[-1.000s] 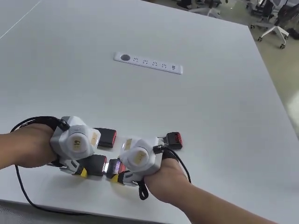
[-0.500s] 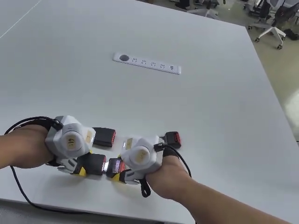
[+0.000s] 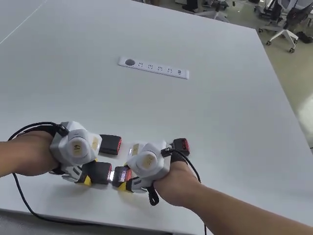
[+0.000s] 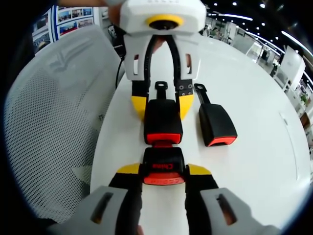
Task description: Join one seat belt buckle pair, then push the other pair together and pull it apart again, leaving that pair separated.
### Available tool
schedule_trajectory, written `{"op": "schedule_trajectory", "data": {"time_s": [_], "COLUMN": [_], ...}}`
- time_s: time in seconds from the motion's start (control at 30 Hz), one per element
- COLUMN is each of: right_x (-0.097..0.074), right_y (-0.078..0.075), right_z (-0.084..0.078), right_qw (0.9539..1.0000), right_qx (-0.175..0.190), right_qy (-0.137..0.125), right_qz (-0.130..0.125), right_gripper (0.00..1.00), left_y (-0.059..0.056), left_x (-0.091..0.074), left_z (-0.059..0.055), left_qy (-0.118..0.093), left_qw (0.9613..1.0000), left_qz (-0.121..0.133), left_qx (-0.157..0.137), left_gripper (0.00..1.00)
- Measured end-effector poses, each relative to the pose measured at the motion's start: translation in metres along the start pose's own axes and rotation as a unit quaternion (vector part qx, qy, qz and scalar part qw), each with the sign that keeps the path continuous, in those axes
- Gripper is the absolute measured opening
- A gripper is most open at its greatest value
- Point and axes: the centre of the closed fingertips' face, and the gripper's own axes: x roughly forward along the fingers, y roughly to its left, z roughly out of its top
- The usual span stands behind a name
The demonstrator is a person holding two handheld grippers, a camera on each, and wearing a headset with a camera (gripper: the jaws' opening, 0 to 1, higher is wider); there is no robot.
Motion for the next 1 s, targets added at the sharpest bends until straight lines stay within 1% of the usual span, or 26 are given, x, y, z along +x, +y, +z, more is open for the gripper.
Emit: {"op": "schedule_trajectory", "data": {"time_s": [0.1, 0.13, 0.23, 0.47, 0.57, 0.6, 0.7, 0.77, 0.83, 0.9, 0.93, 1.0], "right_x": [0.001, 0.001, 0.001, 0.001, 0.002, 0.002, 0.001, -0.001, -0.004, -0.007, -0.012, -0.015], "right_y": [0.000, 0.000, -0.001, 0.000, -0.001, -0.001, -0.001, 0.001, 0.003, 0.003, 0.003, 0.003], "right_z": [0.000, 0.000, 0.000, 0.001, 0.001, 0.001, 0.002, 0.004, 0.007, 0.011, 0.016, 0.020], "right_qw": [1.0000, 0.9999, 0.9999, 0.9998, 0.9999, 0.9999, 0.9996, 0.9997, 0.9999, 0.9998, 0.9997, 0.9996], "right_qx": [0.004, 0.011, 0.012, 0.019, 0.015, 0.015, 0.027, 0.023, 0.016, 0.015, 0.017, 0.017], "right_qy": [-0.002, -0.005, -0.004, -0.001, 0.002, 0.002, 0.000, 0.000, -0.003, -0.009, -0.016, -0.021], "right_qz": [-0.001, -0.001, 0.000, -0.001, -0.002, -0.002, -0.001, 0.003, 0.003, 0.004, 0.001, 0.000], "right_gripper": [0.32, 0.33, 0.33, 0.34, 0.35, 0.35, 0.35, 0.35, 0.35, 0.34, 0.34, 0.34], "left_y": [0.000, 0.000, -0.001, -0.001, 0.000, 0.000, 0.000, -0.002, -0.005, -0.004, -0.002, -0.001], "left_x": [0.001, 0.001, 0.000, 0.000, 0.002, 0.001, 0.000, -0.001, -0.004, -0.008, -0.012, -0.017], "left_z": [0.000, 0.000, 0.002, 0.002, 0.003, 0.003, 0.002, 0.002, 0.001, 0.003, 0.006, 0.008], "left_qy": [0.000, 0.001, 0.009, 0.007, 0.019, 0.023, 0.024, 0.026, 0.031, 0.027, 0.020, 0.015], "left_qw": [1.0000, 1.0000, 1.0000, 1.0000, 0.9998, 0.9997, 0.9996, 0.9996, 0.9995, 0.9996, 0.9997, 0.9997], "left_qz": [-0.001, -0.001, -0.002, -0.001, -0.003, -0.004, -0.001, 0.000, 0.004, 0.008, 0.013, 0.017], "left_qx": [-0.002, -0.005, -0.001, 0.000, -0.003, -0.008, -0.015, -0.013, -0.003, -0.001, -0.003, -0.006], "left_gripper": [0.32, 0.32, 0.33, 0.34, 0.34, 0.34, 0.34, 0.35, 0.34, 0.34, 0.34, 0.34]}}
